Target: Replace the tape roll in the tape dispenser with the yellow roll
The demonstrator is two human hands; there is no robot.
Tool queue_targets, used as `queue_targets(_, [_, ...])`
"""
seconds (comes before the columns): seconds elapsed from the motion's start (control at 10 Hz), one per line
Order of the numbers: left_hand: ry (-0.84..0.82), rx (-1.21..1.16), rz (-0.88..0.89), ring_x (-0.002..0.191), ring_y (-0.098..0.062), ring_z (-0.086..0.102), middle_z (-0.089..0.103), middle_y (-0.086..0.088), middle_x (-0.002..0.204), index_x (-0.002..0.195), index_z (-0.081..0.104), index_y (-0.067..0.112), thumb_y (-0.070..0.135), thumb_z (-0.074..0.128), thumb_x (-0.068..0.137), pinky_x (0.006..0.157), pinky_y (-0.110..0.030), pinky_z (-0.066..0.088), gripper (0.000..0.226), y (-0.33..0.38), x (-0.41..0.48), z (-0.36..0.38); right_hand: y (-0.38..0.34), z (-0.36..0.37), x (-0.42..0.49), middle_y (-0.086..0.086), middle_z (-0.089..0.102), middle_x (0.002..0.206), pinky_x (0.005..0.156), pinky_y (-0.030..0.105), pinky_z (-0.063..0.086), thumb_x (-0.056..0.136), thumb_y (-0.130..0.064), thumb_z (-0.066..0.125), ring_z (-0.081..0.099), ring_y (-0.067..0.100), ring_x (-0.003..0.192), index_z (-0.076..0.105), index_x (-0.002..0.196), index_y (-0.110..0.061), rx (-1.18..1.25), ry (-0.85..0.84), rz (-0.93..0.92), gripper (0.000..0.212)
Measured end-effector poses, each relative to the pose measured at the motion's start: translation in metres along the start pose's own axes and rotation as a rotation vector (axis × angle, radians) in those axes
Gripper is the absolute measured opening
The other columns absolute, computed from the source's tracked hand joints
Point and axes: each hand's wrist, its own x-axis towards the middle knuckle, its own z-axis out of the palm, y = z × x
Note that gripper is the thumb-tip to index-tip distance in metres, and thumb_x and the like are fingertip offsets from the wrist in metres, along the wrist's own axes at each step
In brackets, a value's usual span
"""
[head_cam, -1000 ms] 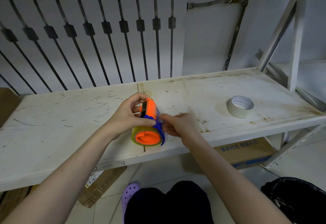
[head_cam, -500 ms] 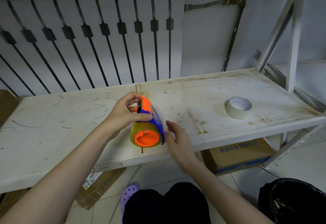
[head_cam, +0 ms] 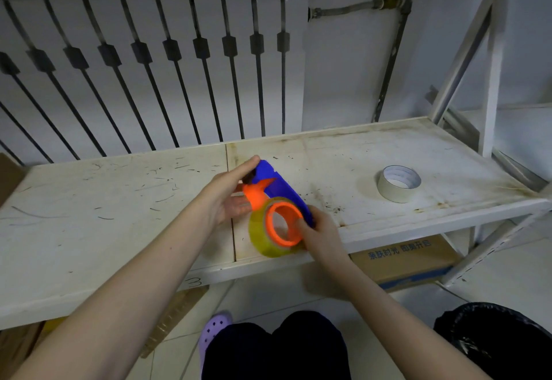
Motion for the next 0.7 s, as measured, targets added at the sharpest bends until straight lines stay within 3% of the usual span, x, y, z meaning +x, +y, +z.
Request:
queue_targets(0.1, [0.007, 0.021, -0.038, 0.091, -0.027, 0.065, 0.058, -0.013, 0.114, 0.118, 0.049, 0.012, 0.052, 0.068, 0.075, 0.075, -0.039, 0.054, 0.062, -0.005, 0.002, -0.001, 0.003, -0.019, 0.016, -0.003, 0.056, 0.060, 0.051, 0.020, 0.039, 0.090, -0.017, 0.053, 0.053, 0.012, 0.057, 0.058, 0.073, -0.019, -0.047, 0.041, 0.110, 0.018])
queue_targets(0.2, [0.020, 0.126, -0.021, 0.086, -0.022, 0.063, 0.058, -0.010, 0.109, 0.102, 0.057, 0.014, 0.035, 0.065, 0.083, 0.079, -0.039, 0.051, 0.029, -0.015, 0.003, -0.006, 0.003, -0.041, 0.040, 0.003, 0.058, 0.069, 0.063, 0.033, 0.049, 0.089, -0.028, 0.055, 0.059, 0.023, 0.070, 0.057, 0.083, -0.013, -0.216, 0.119, 0.155, 0.016])
queue_targets(0.3, [0.003, 0.223, -0.011, 0.082, -0.017, 0.064, 0.061, -0.008, 0.102, 0.093, 0.059, 0.015, 0.022, 0.061, 0.087, 0.069, -0.031, 0.047, 0.009, -0.028, 0.001, -0.011, 0.005, -0.062, 0.063, 0.009, 0.058, 0.079, 0.069, 0.038, 0.048, 0.089, -0.030, 0.054, 0.061, 0.031, 0.081, 0.054, 0.090, -0.011, -0.381, 0.216, 0.197, 0.019])
queue_targets(0.5, [-0.029, 0.306, 0.009, 0.078, -0.015, 0.066, 0.063, -0.006, 0.095, 0.100, 0.062, 0.013, 0.018, 0.059, 0.088, 0.077, -0.030, 0.046, 0.013, -0.038, -0.002, -0.013, 0.016, -0.075, 0.085, 0.016, 0.059, 0.086, 0.059, 0.030, 0.035, 0.090, -0.030, 0.047, 0.056, 0.034, 0.080, 0.053, 0.089, -0.004, -0.567, 0.304, 0.204, 0.027])
queue_targets(0.6, [-0.024, 0.308, 0.024, 0.080, -0.015, 0.066, 0.064, -0.006, 0.097, 0.111, 0.062, 0.009, 0.017, 0.059, 0.088, 0.078, -0.031, 0.047, 0.025, -0.031, -0.008, -0.012, 0.010, -0.077, 0.086, 0.019, 0.064, 0.097, 0.066, 0.033, 0.041, 0.095, -0.036, 0.038, 0.060, 0.036, 0.088, 0.055, 0.100, -0.003, -0.770, 0.314, 0.235, 0.039])
queue_targets(0.7, [-0.005, 0.325, 0.087, 0.081, -0.015, 0.066, 0.065, -0.005, 0.097, 0.110, 0.063, 0.009, 0.017, 0.057, 0.090, 0.076, -0.030, 0.047, 0.023, -0.021, -0.012, -0.014, 0.005, -0.077, 0.079, 0.022, 0.061, 0.106, 0.066, 0.035, 0.041, 0.096, -0.038, 0.039, 0.060, 0.039, 0.093, 0.051, 0.107, 0.000, -0.894, 0.429, 0.183, 0.041])
